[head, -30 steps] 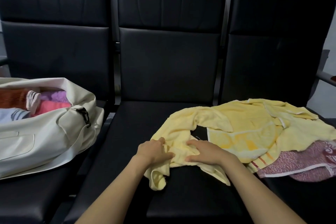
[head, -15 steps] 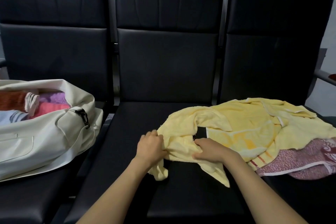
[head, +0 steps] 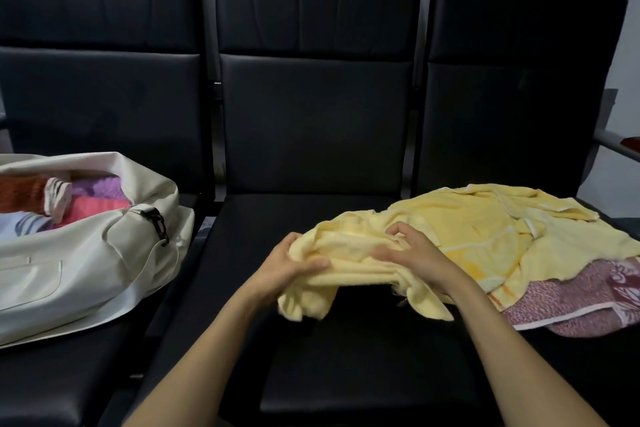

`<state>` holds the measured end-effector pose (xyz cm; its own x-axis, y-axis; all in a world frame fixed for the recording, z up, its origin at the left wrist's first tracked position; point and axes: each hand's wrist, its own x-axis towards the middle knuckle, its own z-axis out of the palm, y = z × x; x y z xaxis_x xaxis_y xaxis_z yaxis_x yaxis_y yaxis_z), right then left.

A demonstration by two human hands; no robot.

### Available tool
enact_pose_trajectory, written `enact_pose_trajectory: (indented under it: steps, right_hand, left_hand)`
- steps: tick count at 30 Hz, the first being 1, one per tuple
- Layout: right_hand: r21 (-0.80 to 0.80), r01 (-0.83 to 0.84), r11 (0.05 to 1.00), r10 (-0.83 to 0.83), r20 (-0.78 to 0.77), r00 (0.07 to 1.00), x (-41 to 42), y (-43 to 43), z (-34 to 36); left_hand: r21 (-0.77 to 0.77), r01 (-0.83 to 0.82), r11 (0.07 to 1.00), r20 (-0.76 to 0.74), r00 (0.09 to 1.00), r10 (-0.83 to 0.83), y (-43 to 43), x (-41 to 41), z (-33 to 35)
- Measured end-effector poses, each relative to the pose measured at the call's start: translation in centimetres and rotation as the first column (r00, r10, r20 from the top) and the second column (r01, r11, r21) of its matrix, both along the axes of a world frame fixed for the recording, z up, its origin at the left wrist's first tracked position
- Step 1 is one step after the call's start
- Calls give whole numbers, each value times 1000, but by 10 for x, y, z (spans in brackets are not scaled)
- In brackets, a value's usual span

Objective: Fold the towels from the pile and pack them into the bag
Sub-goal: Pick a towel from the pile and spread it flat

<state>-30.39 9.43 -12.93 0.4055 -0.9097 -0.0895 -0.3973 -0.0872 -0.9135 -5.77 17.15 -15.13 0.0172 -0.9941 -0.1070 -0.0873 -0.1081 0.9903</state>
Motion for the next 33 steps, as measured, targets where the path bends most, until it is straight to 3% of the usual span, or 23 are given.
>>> enact_pose_trajectory:
  steps: [2,4,6,8,13,16,18,20,26,29,31,33]
  right_hand:
    - [-11,-125,992,118,-268,956,-6,1,-1]
    - [59,-215,975,218,-457,862,-7,3,-7]
    - [121,-248,961,273,-543,794,-5,6,-11]
    - [98,-251,963,257,-618,743,-3,6,-13]
    - [-27,-289,957,178,-731,658,-3,2,-19]
    - [-81,-342,936,187,-709,680,-1,1,-30]
    - [-142,-317,938,142,-676,723,0,1,-33]
    - [-182,-206,962,66,-576,815,1,2,-31]
    - [-72,11,997,-33,-315,949,16,10,-5]
    - [-27,-41,999,33,-245,969,28,12,37]
    - [-55,-82,995,69,-206,976,37,15,73]
    - [-71,-93,993,82,-142,986,48,19,111]
  left_hand:
    - [29,186,982,349,919,-185,0,4,-4]
    - [130,230,965,645,719,-258,0,1,-8]
    - [152,179,972,836,501,-223,-3,-8,-13]
    - [111,168,980,918,360,-165,-5,-19,-18]
    - [40,360,932,945,290,-153,-13,-17,-31]
    - [27,437,899,897,386,-214,-12,-18,-35]
    - [30,354,935,882,430,-191,-9,-27,-33]
    - [5,249,968,908,406,-109,-8,-31,-30]
    - [181,153,972,854,465,-232,-7,-13,-7]
    - [171,120,978,862,463,-208,-7,3,21]
    - [102,139,985,776,608,-166,-5,7,47]
    - [-14,171,985,489,861,-142,4,2,78]
